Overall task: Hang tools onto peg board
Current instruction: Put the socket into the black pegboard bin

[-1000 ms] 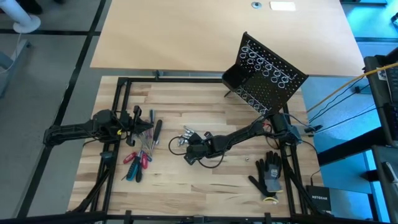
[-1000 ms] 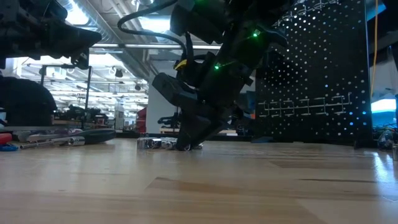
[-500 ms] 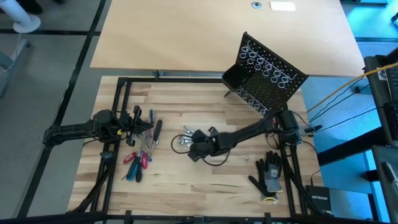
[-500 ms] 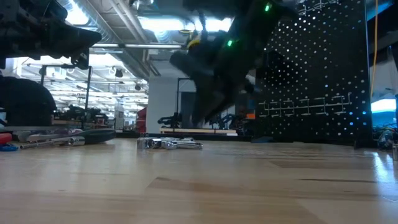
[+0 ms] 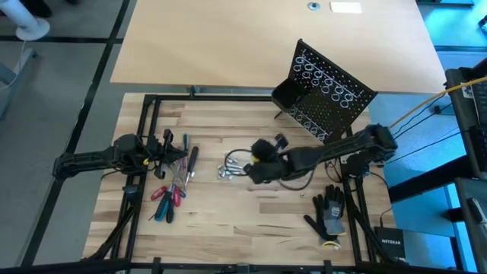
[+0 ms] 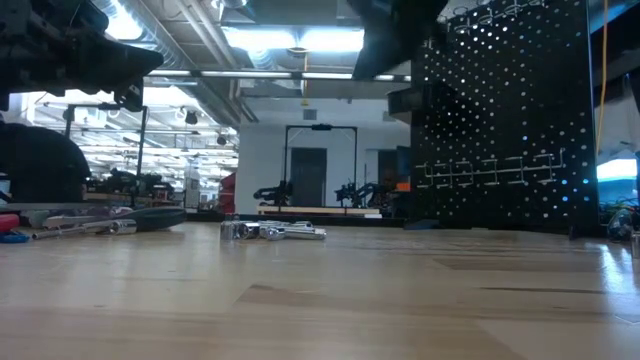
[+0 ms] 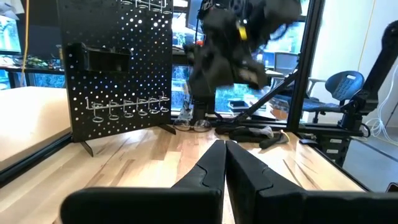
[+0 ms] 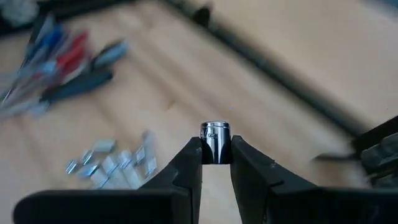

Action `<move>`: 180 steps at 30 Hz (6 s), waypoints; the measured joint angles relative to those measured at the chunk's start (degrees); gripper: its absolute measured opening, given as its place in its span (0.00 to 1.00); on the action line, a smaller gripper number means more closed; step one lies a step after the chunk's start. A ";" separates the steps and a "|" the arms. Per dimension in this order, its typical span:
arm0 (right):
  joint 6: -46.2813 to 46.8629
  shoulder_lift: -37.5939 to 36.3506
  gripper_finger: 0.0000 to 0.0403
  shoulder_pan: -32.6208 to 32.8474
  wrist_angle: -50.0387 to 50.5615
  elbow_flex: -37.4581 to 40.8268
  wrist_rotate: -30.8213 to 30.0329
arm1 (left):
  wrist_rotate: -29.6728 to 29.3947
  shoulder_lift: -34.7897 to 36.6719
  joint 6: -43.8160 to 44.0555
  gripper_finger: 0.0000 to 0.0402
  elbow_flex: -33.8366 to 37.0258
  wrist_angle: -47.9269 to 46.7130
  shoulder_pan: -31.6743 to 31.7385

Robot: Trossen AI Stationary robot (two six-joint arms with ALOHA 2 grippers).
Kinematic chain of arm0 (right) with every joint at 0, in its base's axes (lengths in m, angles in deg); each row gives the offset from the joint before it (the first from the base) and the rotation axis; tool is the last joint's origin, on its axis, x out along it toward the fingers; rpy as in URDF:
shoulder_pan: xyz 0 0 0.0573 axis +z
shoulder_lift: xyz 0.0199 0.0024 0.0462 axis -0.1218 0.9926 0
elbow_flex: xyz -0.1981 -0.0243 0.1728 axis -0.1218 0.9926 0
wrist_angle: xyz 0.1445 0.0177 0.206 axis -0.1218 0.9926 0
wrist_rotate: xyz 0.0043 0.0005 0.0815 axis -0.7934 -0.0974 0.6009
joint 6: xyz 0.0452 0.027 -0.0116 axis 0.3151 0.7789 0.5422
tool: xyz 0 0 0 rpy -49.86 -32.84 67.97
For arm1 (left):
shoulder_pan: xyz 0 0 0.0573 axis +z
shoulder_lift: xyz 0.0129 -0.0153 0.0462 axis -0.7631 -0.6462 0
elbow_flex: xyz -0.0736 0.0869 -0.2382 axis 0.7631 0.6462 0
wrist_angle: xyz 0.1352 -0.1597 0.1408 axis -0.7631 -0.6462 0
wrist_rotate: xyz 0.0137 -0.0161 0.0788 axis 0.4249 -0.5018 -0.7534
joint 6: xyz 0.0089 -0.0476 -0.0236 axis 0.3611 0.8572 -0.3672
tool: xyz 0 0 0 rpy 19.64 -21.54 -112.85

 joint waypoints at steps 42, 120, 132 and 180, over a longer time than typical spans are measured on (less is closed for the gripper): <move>-10.04 -7.57 0.18 -27.19 3.31 -0.04 -3.74 | -0.01 0.00 0.17 0.00 0.00 -0.11 0.00; -30.45 22.00 0.41 -6.58 -19.92 -0.04 36.83 | 0.00 -0.01 -0.21 0.00 0.00 0.42 0.00; -33.51 22.00 0.41 -6.40 -23.83 -0.04 38.46 | 0.00 0.00 -0.07 0.00 0.00 0.31 0.00; -37.53 25.01 0.29 -6.34 -22.78 -0.18 40.61 | 0.00 -0.02 -0.02 0.00 0.00 0.00 0.00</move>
